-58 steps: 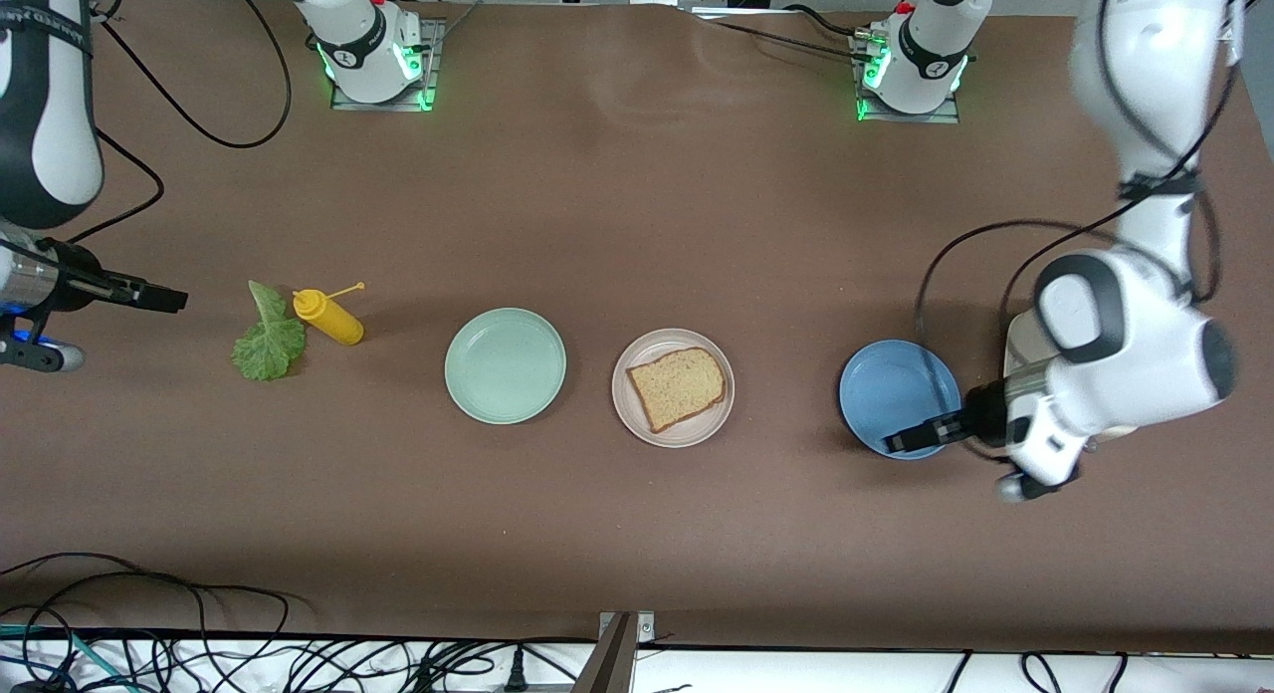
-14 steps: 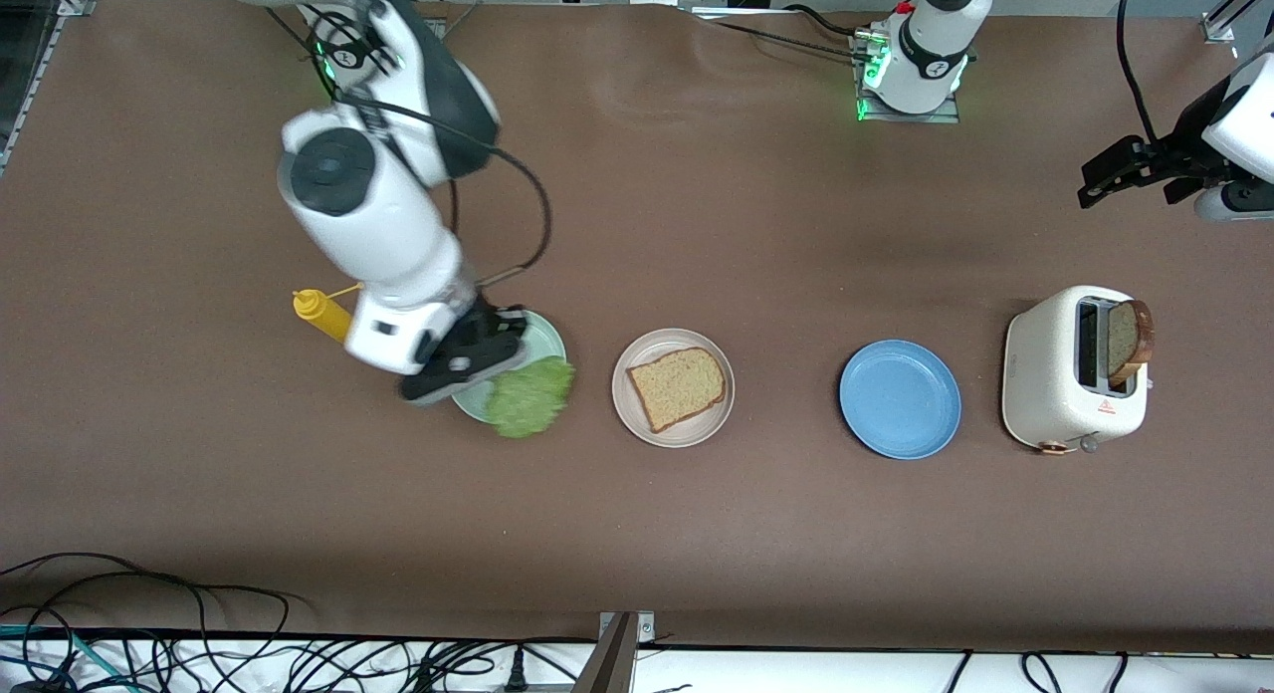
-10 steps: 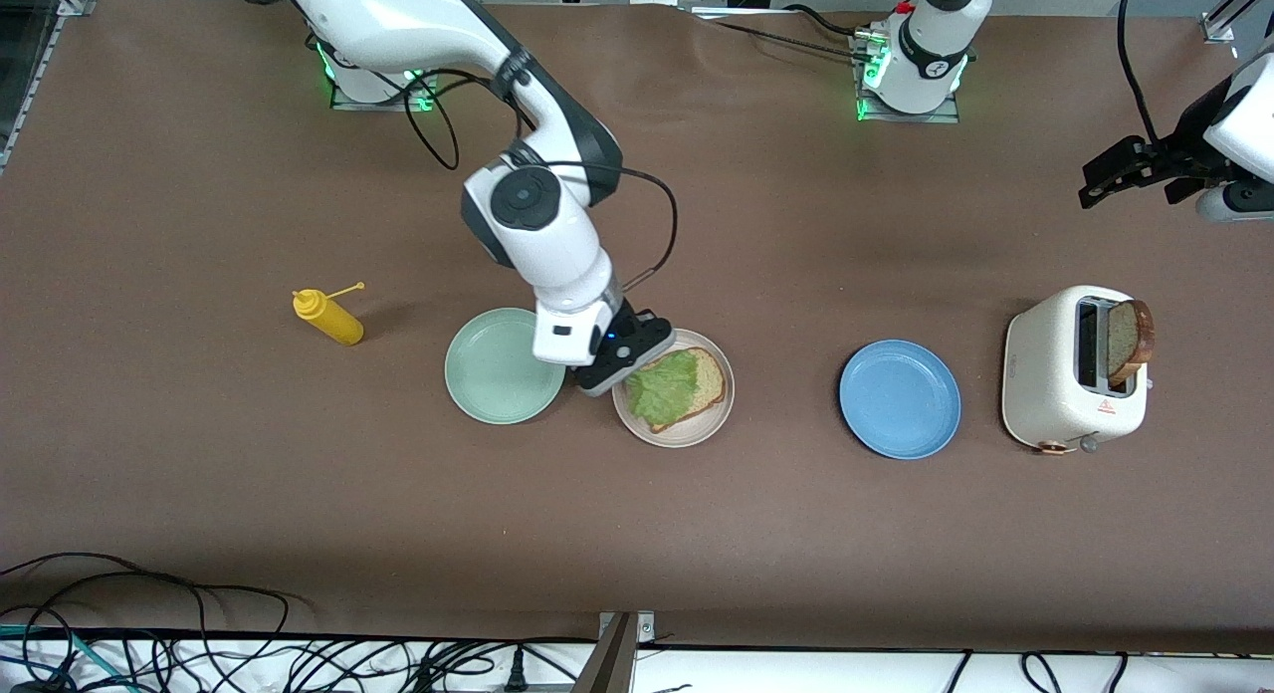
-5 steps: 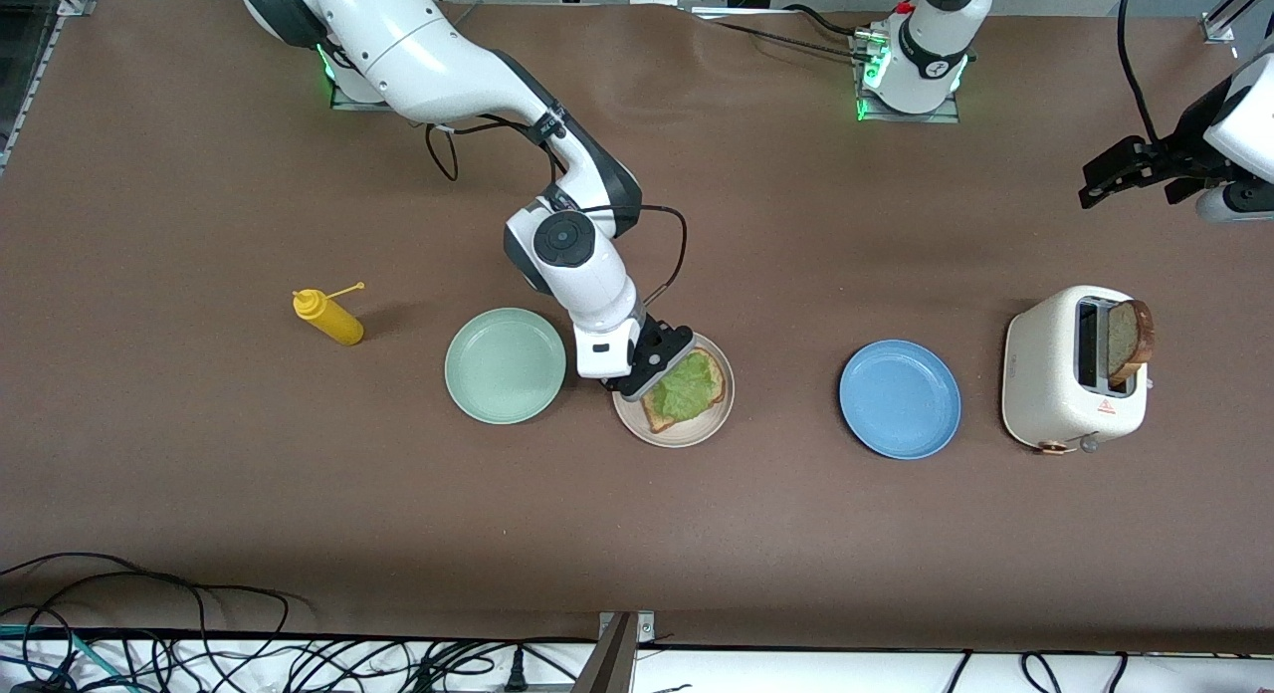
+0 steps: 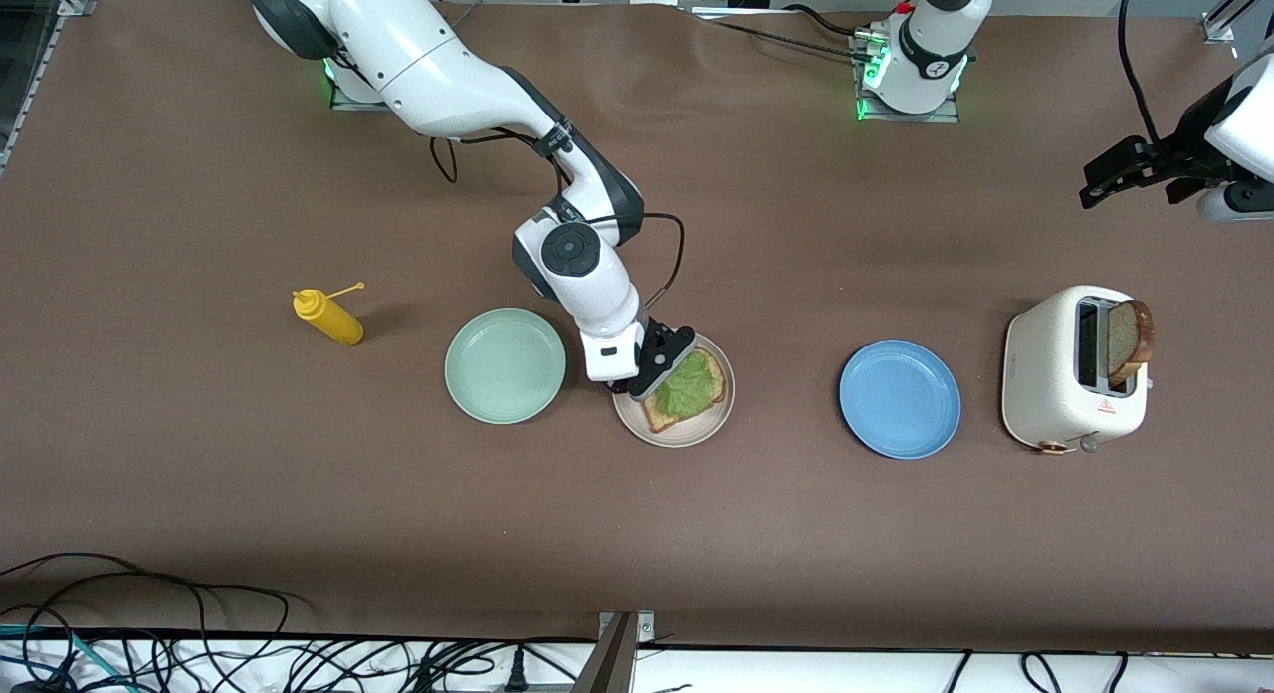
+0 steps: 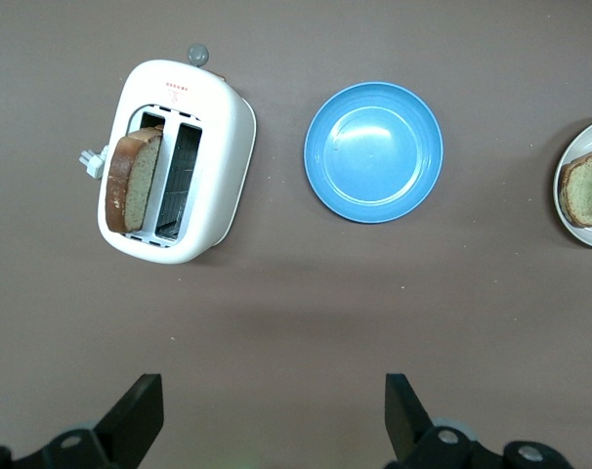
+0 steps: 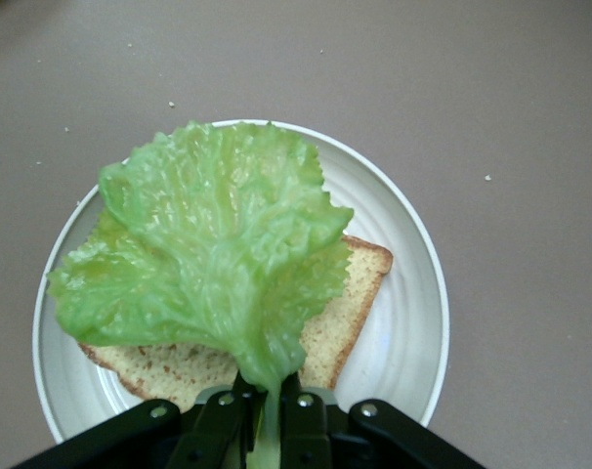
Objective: Make sandwich on beige plate with both arms
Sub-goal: 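Open the right gripper to release the lettuce on the toast, then raise the right gripper and move it toward the yellow mustard bottle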
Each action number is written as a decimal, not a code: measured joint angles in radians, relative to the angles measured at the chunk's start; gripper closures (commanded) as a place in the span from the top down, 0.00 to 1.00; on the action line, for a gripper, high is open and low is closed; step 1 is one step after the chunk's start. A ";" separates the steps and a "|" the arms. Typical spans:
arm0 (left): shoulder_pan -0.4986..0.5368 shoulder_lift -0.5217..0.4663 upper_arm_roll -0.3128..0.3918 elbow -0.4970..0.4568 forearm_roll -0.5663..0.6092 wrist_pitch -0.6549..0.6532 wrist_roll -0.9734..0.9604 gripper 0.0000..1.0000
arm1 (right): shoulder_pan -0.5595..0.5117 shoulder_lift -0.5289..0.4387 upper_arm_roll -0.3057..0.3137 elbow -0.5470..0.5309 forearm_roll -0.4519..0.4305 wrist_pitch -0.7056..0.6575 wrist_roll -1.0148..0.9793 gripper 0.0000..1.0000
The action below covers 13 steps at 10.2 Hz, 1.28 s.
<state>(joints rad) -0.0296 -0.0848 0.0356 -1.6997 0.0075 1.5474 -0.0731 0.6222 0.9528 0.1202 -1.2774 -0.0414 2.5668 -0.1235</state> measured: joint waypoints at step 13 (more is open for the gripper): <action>0.001 0.000 0.000 0.000 0.000 0.000 0.000 1.00 | 0.003 -0.003 -0.010 0.035 0.000 0.004 0.008 1.00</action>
<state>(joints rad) -0.0290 -0.0848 0.0356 -1.6997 0.0075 1.5473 -0.0731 0.6249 0.9498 0.1107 -1.2421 -0.0412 2.5710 -0.1160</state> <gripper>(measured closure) 0.000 0.004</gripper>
